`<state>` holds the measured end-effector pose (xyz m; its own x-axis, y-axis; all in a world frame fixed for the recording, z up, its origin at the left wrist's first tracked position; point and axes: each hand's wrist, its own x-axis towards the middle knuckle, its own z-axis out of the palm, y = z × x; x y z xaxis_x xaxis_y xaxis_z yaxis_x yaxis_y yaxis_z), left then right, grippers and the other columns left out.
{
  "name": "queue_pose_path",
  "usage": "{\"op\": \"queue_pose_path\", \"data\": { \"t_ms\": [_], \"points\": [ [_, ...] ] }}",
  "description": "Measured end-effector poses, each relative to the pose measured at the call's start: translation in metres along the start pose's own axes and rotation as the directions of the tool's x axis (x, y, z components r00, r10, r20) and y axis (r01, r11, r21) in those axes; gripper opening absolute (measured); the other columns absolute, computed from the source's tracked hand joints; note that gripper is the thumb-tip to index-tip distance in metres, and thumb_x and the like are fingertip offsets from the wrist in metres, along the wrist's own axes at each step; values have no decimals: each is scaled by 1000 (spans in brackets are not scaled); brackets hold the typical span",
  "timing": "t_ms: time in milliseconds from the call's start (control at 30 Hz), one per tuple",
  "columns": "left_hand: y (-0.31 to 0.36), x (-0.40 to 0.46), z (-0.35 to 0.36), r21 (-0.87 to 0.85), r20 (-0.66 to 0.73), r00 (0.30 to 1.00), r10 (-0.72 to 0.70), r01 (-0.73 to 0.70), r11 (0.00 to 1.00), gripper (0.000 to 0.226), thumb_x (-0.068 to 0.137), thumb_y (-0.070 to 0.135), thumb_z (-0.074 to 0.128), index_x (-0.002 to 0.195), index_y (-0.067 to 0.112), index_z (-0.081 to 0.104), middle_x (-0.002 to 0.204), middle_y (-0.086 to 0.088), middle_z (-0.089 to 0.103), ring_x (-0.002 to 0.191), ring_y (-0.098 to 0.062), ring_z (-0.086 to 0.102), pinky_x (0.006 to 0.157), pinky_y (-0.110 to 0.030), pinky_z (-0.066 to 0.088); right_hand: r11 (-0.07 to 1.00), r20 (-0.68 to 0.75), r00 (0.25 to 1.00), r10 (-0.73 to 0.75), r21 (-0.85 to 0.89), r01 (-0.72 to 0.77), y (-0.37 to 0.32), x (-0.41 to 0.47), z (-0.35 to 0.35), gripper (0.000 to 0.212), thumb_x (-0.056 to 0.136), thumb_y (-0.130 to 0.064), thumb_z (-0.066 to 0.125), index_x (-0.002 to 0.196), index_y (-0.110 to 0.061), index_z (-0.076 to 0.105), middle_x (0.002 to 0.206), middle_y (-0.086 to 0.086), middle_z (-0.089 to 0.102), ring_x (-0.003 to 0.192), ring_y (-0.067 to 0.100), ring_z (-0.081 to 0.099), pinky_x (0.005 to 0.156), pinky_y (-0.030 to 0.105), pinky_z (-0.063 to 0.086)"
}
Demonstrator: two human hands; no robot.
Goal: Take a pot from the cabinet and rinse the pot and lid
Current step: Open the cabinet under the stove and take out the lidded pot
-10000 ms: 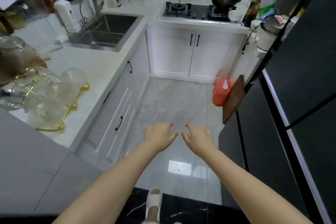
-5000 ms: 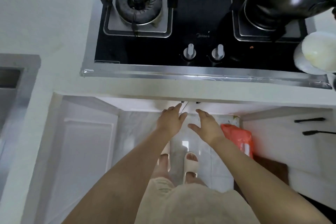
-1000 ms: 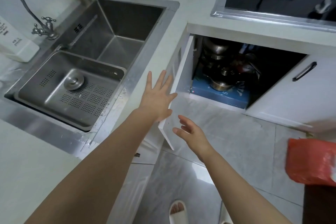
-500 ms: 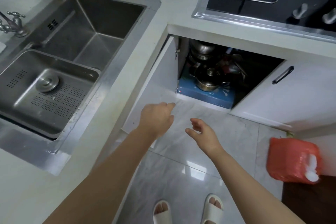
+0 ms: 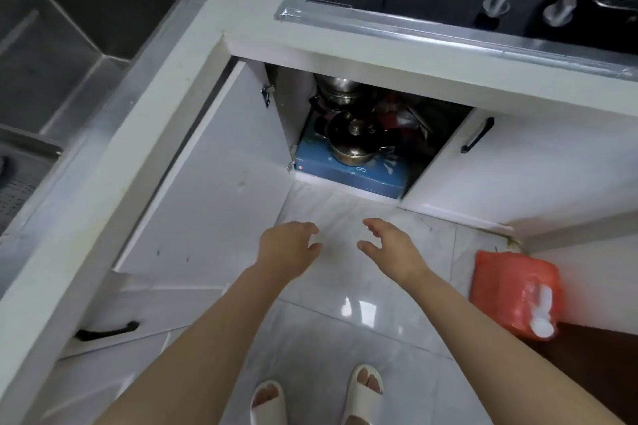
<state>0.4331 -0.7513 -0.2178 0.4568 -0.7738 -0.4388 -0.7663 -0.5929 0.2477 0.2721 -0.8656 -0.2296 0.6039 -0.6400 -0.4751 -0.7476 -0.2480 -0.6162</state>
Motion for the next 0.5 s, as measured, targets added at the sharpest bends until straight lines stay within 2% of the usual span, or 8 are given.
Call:
{"op": "queue_pose_path", "data": {
  "t_ms": [133, 233, 400, 500],
  "points": [
    [8, 21, 10, -47, 36, 999, -35, 37, 998, 37, 90, 47, 48, 124, 34, 55, 120, 6, 63, 111, -16, 58, 91, -30, 45, 998, 20, 1000, 22, -55, -20, 19, 21, -15, 51, 91, -29, 57, 138, -18, 42, 140, 6, 50, 125, 21, 49, 102, 27, 36],
    [8, 42, 17, -21, 50, 997, -54, 55, 998, 40, 90, 50, 46, 124, 31, 54, 121, 5, 63, 113, -17, 57, 92, -30, 44, 998, 9, 998, 54, -34, -54, 27, 39, -18, 51, 91, -32, 57, 138, -19, 42, 140, 6, 50, 125, 22, 49, 102, 27, 36],
    [5, 94, 19, 6, 36, 998, -46, 46, 999, 43, 92, 51, 43, 127, 28, 52, 123, 2, 62, 114, -20, 58, 91, -33, 45, 996, -38, 996, 85, -33, -86, 31, 80, -17, 51, 91, -37, 56, 137, -17, 44, 138, 7, 51, 124, 24, 49, 103, 29, 36],
    [0, 132, 19, 44, -17, 1000, -17, 17, 999, 47, 93, 51, 36, 130, 25, 49, 125, -1, 62, 113, -22, 58, 88, -34, 45, 992, -80, 992, 96, -78, -102, 31, 113, -12, 52, 91, -39, 54, 137, -17, 44, 141, 7, 49, 127, 24, 46, 106, 31, 33]
  ]
}}
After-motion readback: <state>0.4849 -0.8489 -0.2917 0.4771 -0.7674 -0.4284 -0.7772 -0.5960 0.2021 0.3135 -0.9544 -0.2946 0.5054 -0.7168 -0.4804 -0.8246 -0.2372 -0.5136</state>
